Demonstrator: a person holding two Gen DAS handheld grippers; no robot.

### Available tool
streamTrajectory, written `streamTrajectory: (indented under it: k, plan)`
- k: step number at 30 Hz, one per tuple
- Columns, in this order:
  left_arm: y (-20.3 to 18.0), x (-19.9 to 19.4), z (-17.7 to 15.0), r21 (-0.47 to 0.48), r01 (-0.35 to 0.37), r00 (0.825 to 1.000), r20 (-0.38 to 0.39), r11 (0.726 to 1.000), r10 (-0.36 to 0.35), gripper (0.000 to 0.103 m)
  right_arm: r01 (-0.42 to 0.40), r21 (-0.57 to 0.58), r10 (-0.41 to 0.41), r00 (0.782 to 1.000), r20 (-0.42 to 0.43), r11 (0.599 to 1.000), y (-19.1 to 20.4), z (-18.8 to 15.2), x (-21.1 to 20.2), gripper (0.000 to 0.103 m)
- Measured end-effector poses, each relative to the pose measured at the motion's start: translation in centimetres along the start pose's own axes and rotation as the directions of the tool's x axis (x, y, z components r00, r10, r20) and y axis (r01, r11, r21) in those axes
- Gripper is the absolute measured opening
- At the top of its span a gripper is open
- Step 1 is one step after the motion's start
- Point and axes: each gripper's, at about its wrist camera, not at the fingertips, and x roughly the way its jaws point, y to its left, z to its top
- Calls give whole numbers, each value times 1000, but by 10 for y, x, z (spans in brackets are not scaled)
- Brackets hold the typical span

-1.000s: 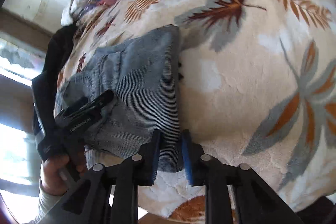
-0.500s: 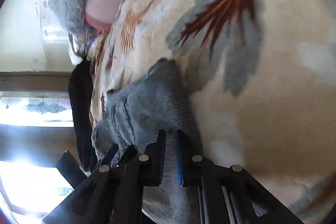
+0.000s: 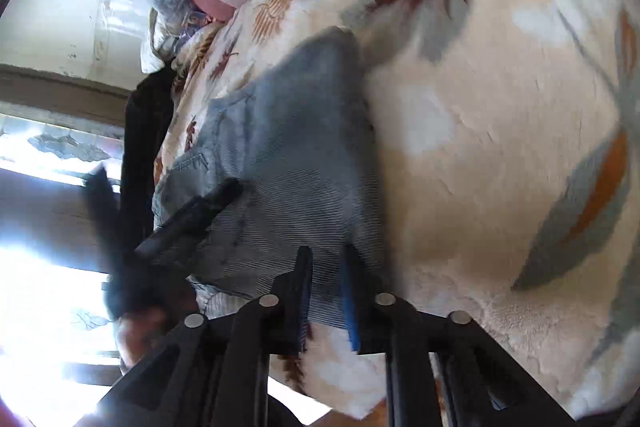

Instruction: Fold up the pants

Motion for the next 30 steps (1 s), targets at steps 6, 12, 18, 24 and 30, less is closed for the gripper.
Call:
streamTrajectory:
  k: [6,12,18,24,30]
  plan:
    - [-15,-4,-34,134,-39,999,-19,990,42,103,-10,-60,14,997,74,998,34,37,-20,20]
    - [-13,0,-39,111,-32,999,8,993,31,103,41,-5,-40,997,68,999,29,105,30,30]
    - [-11,-3,-40,110,-18,1000,19,994,16,103,68,12,-68,994,90,998,32,92,15,30]
    - [3,-24,-38,28,69,996,55,997,-71,103,151,-82,-148,988,50,985,34,55,21,62]
    - [61,-79,-45,-179,118,981,174,977,-87,103,162,-170,-144,983,110,972,73,40,1,61]
